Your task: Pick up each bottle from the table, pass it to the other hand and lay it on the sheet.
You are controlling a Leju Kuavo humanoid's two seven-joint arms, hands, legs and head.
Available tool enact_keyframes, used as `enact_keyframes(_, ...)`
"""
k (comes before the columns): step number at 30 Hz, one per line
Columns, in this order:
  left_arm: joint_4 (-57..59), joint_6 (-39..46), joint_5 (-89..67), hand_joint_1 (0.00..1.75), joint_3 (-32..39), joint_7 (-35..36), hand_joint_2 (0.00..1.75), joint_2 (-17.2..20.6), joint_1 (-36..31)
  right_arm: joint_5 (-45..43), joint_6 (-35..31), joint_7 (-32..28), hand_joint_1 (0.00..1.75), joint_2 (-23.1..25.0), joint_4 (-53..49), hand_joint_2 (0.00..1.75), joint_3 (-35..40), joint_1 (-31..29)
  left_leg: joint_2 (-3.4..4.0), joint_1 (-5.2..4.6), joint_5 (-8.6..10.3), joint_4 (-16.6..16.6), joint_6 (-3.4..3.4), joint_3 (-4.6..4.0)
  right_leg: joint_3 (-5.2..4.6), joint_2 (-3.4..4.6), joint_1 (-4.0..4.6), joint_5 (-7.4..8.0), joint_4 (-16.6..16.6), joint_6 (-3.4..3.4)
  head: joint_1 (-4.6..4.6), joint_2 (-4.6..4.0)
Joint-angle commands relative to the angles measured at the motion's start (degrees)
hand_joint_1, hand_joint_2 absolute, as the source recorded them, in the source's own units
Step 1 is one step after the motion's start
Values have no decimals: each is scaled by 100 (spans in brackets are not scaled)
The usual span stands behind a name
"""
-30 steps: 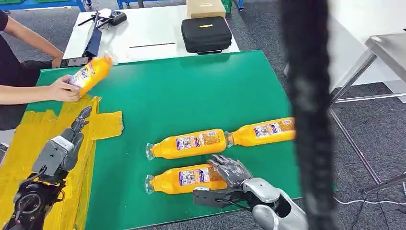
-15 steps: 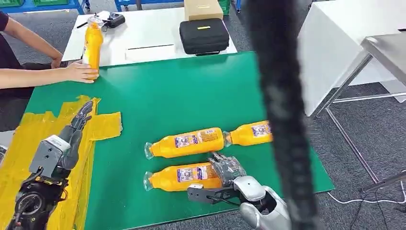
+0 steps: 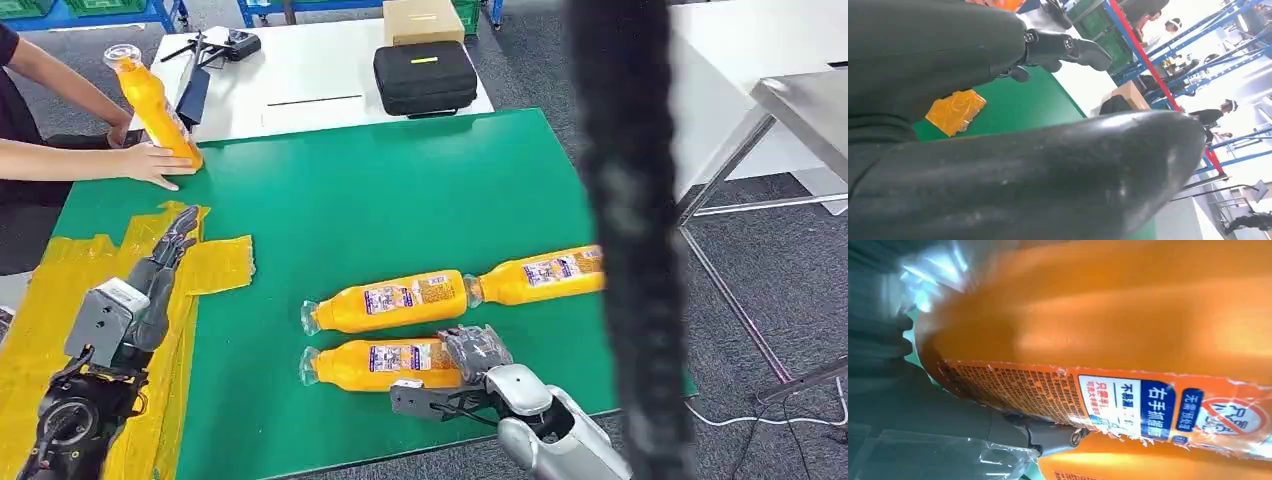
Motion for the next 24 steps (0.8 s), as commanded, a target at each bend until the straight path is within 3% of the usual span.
enact_keyframes(1,121,-211,1735,0,290,529,0,-371,62,-2766,-307,-847,175,16,-1163,175,-1372,823,-34,4,0,3,-19,-5,6,-45,3,-11,2,2,0,0)
enact_keyframes(3,4,-42,2524,0,578,673,0,-512,305,-3467,-354,-1006,175,-217,-1871,175,-1687,925,-29,0,-1,3,-15,-8,3,-38,-1,-11,3,3,0,0)
enact_keyframes(4,-40,29,2715,0,628,763,175,-446,425,-4030,-461,-1204,175,-323,-2238,175,-1974,975,-26,0,-7,9,-17,-10,0,-37,-1,-16,9,5,2,0)
enact_keyframes(8,-156,124,2986,0,872,759,175,-528,664,-4463,-691,-1600,175,-588,-2705,175,-2362,1135,-1,-7,-17,16,-13,-49,-33,-7,-11,-14,21,10,-2,0)
enact_keyframes(10,-285,179,3382,0,1117,731,175,-702,864,-4575,-1148,-2156,175,-736,-2905,175,-2529,1248,-18,-3,-12,9,-11,-50,-35,-27,-9,-13,9,10,-2,0)
enact_keyframes(13,-313,196,3840,0,1206,739,175,-800,906,-4718,-1267,-2142,175,-752,-3138,175,-2700,1212,-31,-3,-20,15,-11,-46,-24,-36,-8,-27,13,13,4,0)
enact_keyframes(18,-340,274,4351,0,858,649,175,-914,879,-4580,-1362,-1764,175,-340,-2837,175,-2648,652,-4,-5,-10,8,-12,-70,-54,-6,-12,-7,8,7,0,0)
enact_keyframes(24,-357,342,4396,0,705,611,175,-851,858,-4428,-1446,-1671,175,-344,-2715,175,-2611,623,-12,-4,0,2,-5,-85,-67,-10,-12,-1,3,6,0,0)
